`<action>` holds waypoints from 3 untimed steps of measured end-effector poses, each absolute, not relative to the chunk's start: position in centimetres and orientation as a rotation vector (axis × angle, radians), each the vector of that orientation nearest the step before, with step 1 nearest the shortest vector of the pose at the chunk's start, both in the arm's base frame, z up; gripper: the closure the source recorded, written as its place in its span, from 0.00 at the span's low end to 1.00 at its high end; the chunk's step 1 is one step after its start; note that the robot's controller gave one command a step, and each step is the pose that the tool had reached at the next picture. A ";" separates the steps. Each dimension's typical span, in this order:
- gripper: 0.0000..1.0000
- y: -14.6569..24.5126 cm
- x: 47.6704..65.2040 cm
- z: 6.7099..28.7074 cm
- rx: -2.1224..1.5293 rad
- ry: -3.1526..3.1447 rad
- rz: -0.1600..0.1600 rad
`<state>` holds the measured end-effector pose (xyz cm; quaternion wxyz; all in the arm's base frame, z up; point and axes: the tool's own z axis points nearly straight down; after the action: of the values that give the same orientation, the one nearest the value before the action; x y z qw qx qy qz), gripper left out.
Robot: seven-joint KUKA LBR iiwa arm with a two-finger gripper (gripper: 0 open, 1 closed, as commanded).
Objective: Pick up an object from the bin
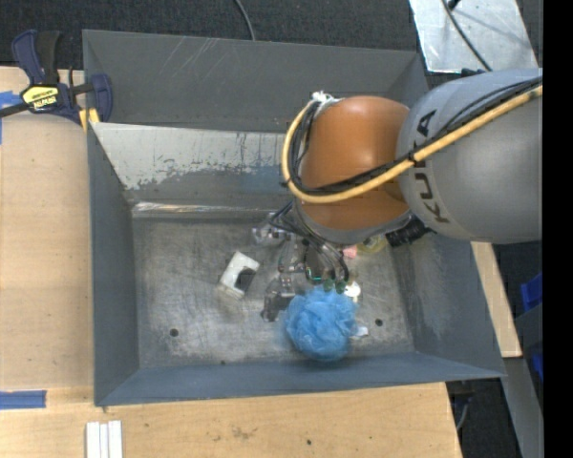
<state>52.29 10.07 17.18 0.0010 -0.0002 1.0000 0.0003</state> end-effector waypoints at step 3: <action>1.00 7.1 57.1 8.7 0.231 3.129 0.001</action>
Offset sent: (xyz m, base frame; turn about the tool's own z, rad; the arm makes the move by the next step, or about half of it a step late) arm 0.0469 -0.0289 -0.0852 0.1478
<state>57.07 7.13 8.70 0.0018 0.0737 0.9973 0.0004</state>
